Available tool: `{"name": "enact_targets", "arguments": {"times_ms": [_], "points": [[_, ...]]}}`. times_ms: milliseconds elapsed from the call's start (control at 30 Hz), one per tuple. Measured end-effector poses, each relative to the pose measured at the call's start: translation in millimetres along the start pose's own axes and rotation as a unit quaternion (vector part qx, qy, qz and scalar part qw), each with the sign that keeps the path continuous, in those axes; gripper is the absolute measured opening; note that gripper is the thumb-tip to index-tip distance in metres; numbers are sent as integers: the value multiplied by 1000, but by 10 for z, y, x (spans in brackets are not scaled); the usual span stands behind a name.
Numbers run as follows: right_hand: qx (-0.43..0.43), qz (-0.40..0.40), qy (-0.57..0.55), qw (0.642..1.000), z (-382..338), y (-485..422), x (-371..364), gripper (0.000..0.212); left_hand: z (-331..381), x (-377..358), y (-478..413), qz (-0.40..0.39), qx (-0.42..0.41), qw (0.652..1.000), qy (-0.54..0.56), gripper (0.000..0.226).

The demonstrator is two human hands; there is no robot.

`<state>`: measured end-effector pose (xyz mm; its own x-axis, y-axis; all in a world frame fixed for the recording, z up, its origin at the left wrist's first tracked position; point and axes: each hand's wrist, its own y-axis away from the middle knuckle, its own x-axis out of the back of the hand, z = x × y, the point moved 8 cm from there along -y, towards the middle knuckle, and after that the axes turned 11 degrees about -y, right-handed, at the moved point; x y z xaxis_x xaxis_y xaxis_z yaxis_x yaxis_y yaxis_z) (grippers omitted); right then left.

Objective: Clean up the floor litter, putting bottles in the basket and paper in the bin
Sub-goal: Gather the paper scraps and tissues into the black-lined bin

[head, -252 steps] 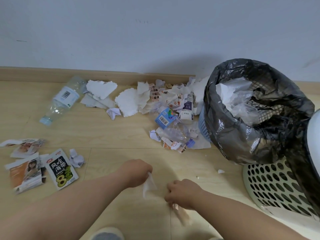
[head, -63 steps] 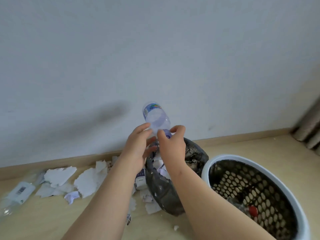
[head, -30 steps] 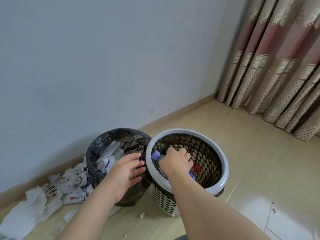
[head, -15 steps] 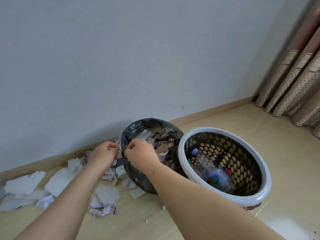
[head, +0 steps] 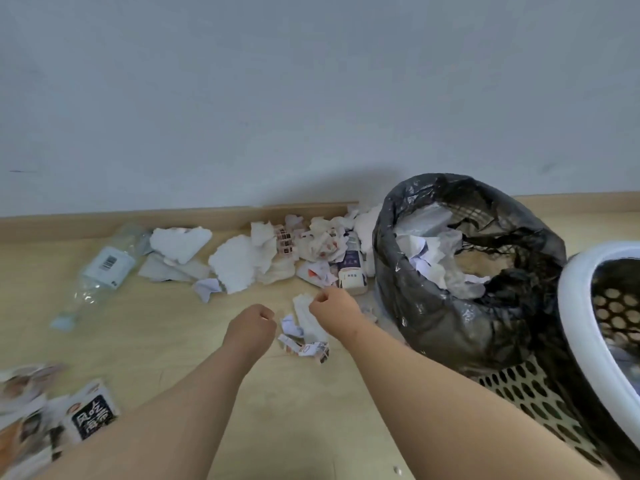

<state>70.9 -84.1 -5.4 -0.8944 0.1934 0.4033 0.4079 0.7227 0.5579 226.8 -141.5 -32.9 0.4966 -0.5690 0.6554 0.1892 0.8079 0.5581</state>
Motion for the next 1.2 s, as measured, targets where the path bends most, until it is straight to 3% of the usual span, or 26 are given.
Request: {"name": "enact_targets", "arguments": {"times_ms": [100, 200, 300, 433, 500, 633, 733, 833, 967, 1100, 1200], "points": [[-38, 18, 8, 999, 314, -60, 20, 11, -42, -151, -71, -17, -13, 998, -52, 22], [-65, 58, 118, 989, 612, -78, 148, 27, -7, -402, -129, -53, -76, 984, -150, 34], [-36, 59, 205, 976, 678, -106, 133, 45, -29, -653, -151, -83, -125, 961, -232, 47], [62, -32, 318, 946, 552, -176, -112, 69, -54, -825, -61, -88, -138, 935, -315, 55], [82, -92, 374, 919, 618, -184, -254, 70, -91, -789, -52, -64, -143, 924, -350, 48], [78, -103, 404, 905, 814, -109, -340, 63, -237, -549, -126, -33, -98, 957, -270, 6], [82, -68, 407, 907, 946, 0, -342, 46, -324, -456, -166, -33, -63, 980, -185, 28], [57, -74, 423, 902, 1125, 99, -390, 31, -339, -339, -148, -1, -12, 996, -91, 30], [14, -44, 330, 943, 1102, 131, -259, 32, -335, -294, -176, 6, 3, 1000, 13, 24], [-23, 39, 215, 975, 1081, 65, -5, 40, -298, -287, -164, 15, -21, 999, -29, 10], [-20, 66, 205, 976, 1031, 17, 114, 34, -225, -260, -106, 34, -54, 996, -66, 24]]}}
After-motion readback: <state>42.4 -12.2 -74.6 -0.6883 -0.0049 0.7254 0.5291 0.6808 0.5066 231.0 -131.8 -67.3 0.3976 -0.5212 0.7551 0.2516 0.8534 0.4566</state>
